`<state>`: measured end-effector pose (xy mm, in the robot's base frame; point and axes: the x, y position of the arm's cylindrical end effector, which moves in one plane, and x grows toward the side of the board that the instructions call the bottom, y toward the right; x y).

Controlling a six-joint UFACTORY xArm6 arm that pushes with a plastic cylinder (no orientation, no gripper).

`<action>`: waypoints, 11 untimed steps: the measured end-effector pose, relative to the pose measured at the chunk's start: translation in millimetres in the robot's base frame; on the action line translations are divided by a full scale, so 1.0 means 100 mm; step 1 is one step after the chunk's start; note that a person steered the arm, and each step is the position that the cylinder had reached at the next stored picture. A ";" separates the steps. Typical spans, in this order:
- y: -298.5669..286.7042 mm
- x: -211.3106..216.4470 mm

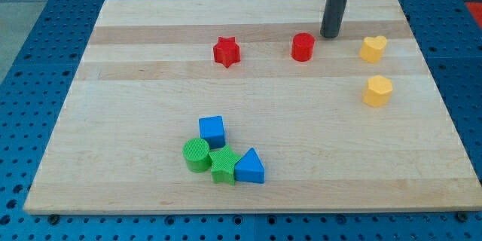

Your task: Move the red circle towards the red star

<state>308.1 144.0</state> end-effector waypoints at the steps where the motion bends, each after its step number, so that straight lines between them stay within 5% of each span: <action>1: 0.00 0.26; 11: -0.62 0.47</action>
